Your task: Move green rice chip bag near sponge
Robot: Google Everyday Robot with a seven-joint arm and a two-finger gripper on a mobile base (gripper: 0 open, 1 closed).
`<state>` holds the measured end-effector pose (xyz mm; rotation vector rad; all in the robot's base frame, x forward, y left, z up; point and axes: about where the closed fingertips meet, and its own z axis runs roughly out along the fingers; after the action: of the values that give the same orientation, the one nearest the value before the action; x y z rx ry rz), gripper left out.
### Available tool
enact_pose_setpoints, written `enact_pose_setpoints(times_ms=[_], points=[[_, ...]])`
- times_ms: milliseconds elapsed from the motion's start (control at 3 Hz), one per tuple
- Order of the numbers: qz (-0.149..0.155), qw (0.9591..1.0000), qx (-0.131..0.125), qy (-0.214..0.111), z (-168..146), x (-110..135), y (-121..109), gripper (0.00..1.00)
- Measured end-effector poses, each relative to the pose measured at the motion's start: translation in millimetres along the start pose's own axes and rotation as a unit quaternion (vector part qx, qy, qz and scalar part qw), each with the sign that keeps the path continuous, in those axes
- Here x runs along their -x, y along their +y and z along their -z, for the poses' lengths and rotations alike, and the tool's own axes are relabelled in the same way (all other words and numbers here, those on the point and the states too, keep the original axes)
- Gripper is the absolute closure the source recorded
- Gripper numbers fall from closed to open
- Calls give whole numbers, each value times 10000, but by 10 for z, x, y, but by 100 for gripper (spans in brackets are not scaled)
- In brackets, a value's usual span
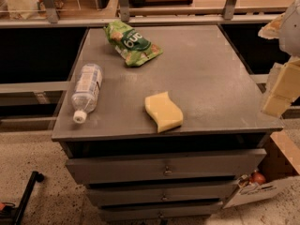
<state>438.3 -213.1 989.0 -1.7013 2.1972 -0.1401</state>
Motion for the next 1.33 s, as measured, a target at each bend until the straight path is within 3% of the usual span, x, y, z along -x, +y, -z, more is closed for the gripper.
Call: enact_pose_setpoints(times_ms=[333, 667, 1000, 1333], points=[[0, 10000, -1, -1, 0, 0, -1, 0], [-57, 9995, -224, -224, -84, 72, -273, 0], [-161, 9966, -631, -498, -304, 360, -903, 0], [-112, 9904, -1047, -897, -566, 939, -1639, 0]])
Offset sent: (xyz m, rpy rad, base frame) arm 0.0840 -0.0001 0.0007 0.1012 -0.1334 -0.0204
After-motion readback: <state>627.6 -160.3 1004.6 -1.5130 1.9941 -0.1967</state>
